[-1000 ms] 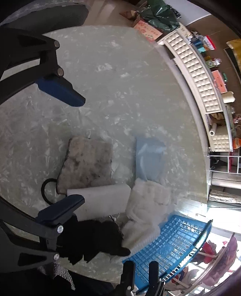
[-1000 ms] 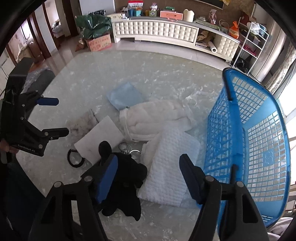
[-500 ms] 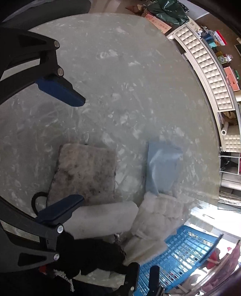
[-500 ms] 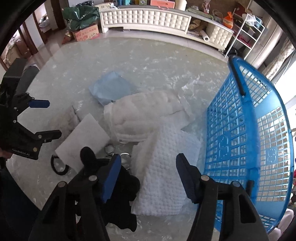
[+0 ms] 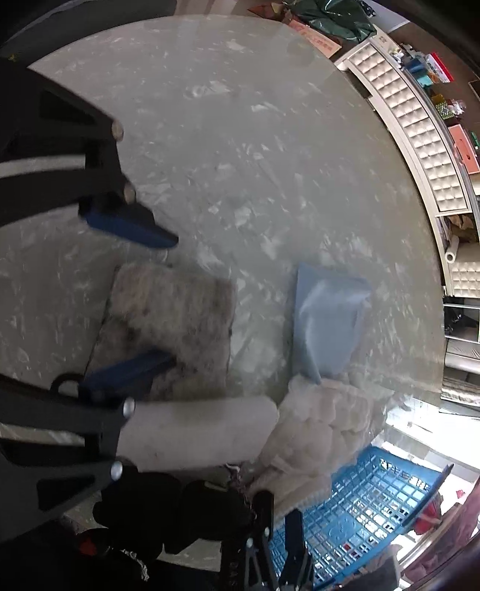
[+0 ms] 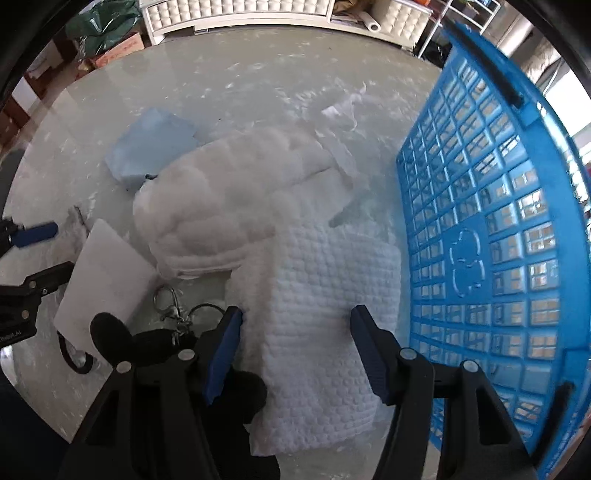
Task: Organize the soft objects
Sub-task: 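Reach the right gripper down to the white waffle towel and close on it, then lift the white waffle towel with the right gripper while the left gripper grasps the grey fuzzy cloth, then open the right gripper to drop the towel into the blue basket, then carry the grey fuzzy cloth over the basket with the left gripper and release it, then move the right gripper to the black plush toy and close on it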
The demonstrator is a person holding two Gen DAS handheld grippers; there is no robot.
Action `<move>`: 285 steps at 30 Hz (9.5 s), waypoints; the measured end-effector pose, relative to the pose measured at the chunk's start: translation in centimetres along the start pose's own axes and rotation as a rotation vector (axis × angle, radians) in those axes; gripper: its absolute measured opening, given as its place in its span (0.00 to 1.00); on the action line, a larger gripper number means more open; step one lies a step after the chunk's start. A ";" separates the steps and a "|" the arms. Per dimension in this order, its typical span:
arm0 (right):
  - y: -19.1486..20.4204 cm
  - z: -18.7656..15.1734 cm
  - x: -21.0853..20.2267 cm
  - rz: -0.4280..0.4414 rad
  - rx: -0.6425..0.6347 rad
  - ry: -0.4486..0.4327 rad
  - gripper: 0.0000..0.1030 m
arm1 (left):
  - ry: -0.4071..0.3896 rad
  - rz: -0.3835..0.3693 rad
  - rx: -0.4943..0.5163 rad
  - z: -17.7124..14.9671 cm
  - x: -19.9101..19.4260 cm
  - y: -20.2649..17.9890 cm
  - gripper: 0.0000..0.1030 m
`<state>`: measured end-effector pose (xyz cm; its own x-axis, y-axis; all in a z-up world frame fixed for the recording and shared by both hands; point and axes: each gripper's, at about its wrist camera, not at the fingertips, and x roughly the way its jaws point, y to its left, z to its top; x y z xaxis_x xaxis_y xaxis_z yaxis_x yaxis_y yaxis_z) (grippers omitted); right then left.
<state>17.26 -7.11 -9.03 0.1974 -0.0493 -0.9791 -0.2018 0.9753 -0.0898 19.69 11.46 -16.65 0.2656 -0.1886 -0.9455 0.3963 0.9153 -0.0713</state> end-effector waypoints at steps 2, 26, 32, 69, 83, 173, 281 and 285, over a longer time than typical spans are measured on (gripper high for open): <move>-0.2 0.0 -0.3 0.017 0.009 -0.014 0.42 | 0.002 -0.015 -0.003 0.0 -0.2 -0.3 0.27; -0.9 -3.1 -11.2 0.038 -0.029 -0.233 0.07 | -0.207 0.008 -0.020 -2.6 -12.0 -1.6 0.18; -1.3 -3.9 -13.8 0.046 -0.050 -0.293 0.07 | -0.258 0.028 -0.016 -1.9 -14.2 -2.8 0.18; -14.1 -3.9 -11.2 -0.019 0.000 -0.211 0.07 | -0.272 0.013 0.042 1.7 -15.3 -8.3 0.18; -13.4 -2.9 -3.1 0.099 -0.015 0.022 0.07 | -0.249 0.016 0.035 2.3 -14.6 -8.3 0.18; -20.9 -8.5 -9.0 0.057 0.127 -0.348 1.00 | -0.084 0.075 0.484 21.1 -0.1 -24.8 0.34; 2.9 -5.3 -2.8 0.190 -0.180 -0.121 1.00 | -0.016 0.096 0.022 -7.1 -4.1 -2.7 1.00; 2.7 -4.9 -2.0 0.192 -0.173 -0.111 0.98 | 0.026 0.110 0.029 -6.7 -2.4 -2.5 1.00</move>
<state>11.59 -5.40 -8.16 0.2419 0.1659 -0.9560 -0.4046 0.9128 0.0560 12.13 11.99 -16.39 0.2857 -0.0782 -0.9551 0.3913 0.9193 0.0418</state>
